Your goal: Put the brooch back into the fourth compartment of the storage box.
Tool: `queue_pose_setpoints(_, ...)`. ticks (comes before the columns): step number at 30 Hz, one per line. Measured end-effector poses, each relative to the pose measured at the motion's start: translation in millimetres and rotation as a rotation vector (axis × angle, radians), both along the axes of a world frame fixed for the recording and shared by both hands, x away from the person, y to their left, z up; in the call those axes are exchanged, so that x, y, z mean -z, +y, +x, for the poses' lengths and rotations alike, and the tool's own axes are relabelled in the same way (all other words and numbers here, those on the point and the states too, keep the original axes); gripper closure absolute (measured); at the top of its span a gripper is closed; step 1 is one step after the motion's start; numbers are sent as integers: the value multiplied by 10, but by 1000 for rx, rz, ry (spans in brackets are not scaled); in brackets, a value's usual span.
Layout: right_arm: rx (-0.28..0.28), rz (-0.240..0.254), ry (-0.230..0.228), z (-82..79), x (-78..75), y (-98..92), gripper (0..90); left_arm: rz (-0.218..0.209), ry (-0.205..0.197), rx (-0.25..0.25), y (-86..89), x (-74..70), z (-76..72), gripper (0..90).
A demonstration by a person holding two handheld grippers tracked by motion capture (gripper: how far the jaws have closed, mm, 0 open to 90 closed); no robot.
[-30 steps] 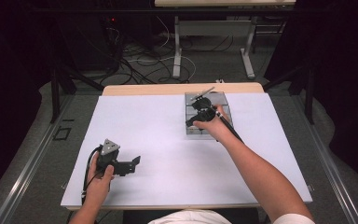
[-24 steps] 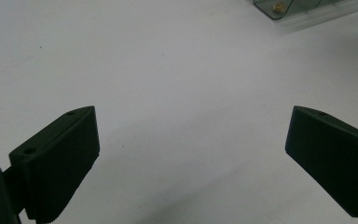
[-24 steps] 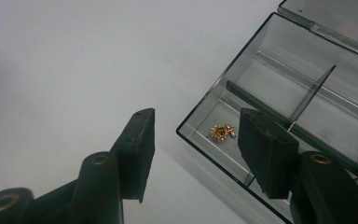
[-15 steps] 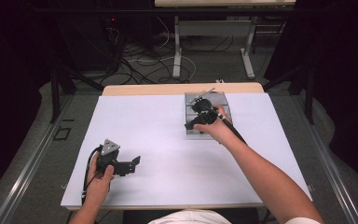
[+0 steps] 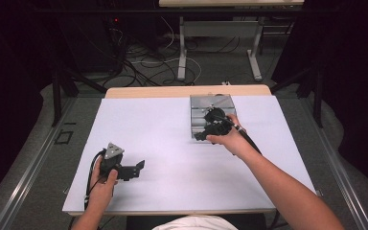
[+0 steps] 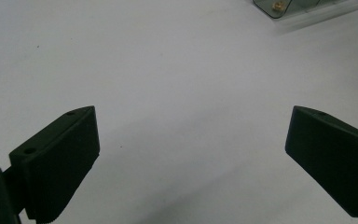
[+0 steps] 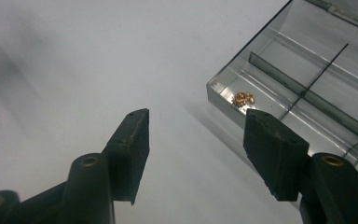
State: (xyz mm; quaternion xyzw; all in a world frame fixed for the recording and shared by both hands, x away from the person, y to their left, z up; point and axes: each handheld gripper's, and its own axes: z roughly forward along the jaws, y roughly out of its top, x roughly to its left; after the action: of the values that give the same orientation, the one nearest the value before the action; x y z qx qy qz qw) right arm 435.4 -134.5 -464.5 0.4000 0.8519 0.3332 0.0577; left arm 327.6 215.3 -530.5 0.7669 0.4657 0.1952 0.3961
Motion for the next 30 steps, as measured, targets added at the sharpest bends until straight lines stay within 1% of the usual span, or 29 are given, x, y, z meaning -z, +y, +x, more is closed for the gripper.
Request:
queue_pose_setpoints(1,3,0,3,-21,4,-15,404,1,1,1,1,0,0,30)
queue_pose_setpoints(2,-2,10,-8,-36,17,-32,400,1,1,1,2,-1,0,30)
queue_pose_setpoints(3,-3,10,-14,-52,26,-49,399,1,1,0,2,0,0,30)
queue_pose_setpoints(4,2,-6,-4,-70,17,-70,399,1,1,1,2,0,0,30)
queue_pose_setpoints(5,14,3,1,-88,21,-86,396,1,1,0,1,0,0,30)
queue_pose_setpoints(7,10,0,2,-113,25,-119,379,1,2,0,0,1,1,30)
queue_pose_setpoints(8,5,-4,-4,-129,24,-132,369,0,0,-2,-2,3,1,30)
queue_pose_setpoints(9,9,6,-13,-147,32,-140,359,0,1,-2,-1,3,1,30)
queue_pose_setpoints(10,9,4,-16,-164,35,-152,354,1,-2,0,0,3,3,30)
queue_pose_setpoints(12,4,6,-15,-195,46,-175,338,3,11,3,11,-6,1,30)
queue_pose_setpoints(13,11,12,-12,-217,51,-184,332,2,10,3,13,-5,2,30)
queue_pose_setpoints(14,16,9,-16,-234,59,-195,318,-8,10,-2,10,-1,1,30)
queue_pose_setpoints(15,17,12,-27,-250,71,-209,305,-5,0,-4,13,2,4,30)
queue_pose_setpoints(16,17,-1,-26,-268,65,-226,297,-6,1,-5,16,1,4,30)
queue_pose_setpoints(17,17,1,-37,-284,69,-244,286,1,2,0,25,-2,5,30)
queue_pose_setpoints(19,26,3,-61,-314,75,-279,253,-7,1,-7,21,1,5,30)
queue_pose_setpoints(20,40,16,-60,-337,80,-294,240,-7,0,-8,22,1,4,30)
queue_pose_setpoints(22,47,12,-55,-365,72,-341,224,-8,0,-7,22,0,3,30)
queue_pose_setpoints(23,56,19,-61,-381,74,-360,210,-8,-1,-7,21,0,3,30)
queue_pose_setpoints(26,79,19,-70,-423,79,-427,164,-7,0,-8,20,-1,2,30)
queue_pose_setpoints(29,97,0,-86,-458,88,-507,151,-8,0,-8,21,0,3,30)
queue_pose_setpoints(30,104,2,-90,-470,92,-533,150,-8,0,-9,21,0,3,30)
